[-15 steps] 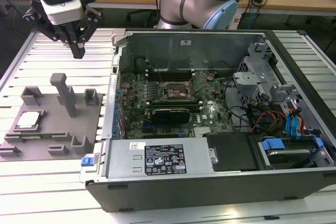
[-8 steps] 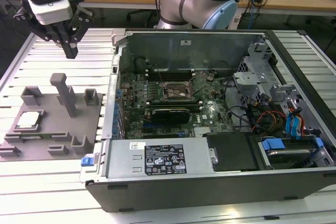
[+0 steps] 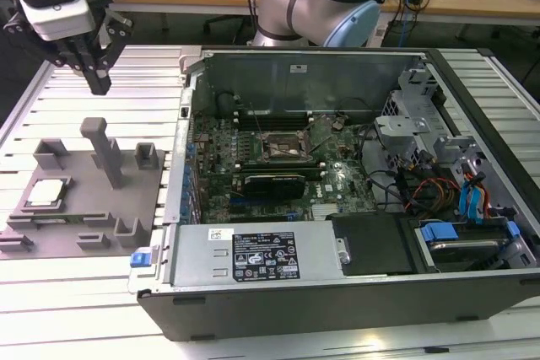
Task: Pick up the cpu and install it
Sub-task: 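Reach for the cpu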
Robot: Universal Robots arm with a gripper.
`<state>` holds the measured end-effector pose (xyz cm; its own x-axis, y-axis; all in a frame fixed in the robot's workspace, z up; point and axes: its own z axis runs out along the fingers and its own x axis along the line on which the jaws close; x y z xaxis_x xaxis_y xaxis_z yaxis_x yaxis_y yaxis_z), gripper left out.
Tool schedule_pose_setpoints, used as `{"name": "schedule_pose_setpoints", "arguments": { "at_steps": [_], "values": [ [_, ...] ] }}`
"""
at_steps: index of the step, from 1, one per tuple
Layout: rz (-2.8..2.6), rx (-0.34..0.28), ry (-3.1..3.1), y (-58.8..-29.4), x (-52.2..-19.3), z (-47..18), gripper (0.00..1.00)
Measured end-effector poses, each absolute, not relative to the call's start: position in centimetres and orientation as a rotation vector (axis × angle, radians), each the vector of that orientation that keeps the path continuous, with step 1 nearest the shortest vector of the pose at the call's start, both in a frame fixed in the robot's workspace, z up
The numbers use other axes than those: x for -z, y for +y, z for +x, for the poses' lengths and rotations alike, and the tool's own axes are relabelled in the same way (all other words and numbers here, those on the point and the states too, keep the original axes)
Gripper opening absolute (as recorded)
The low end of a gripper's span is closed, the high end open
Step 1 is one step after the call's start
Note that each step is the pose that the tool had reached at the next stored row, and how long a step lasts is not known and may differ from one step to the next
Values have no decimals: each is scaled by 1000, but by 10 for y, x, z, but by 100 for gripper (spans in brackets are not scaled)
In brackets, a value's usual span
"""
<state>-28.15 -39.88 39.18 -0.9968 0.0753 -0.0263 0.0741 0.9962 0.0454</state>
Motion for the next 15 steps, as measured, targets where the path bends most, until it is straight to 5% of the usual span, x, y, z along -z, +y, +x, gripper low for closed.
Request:
{"name": "schedule_pose_setpoints", "arguments": {
  "at_steps": [15],
  "values": [
    [116, -69, 3111, -399, -386, -311, 11]
  ]
}}
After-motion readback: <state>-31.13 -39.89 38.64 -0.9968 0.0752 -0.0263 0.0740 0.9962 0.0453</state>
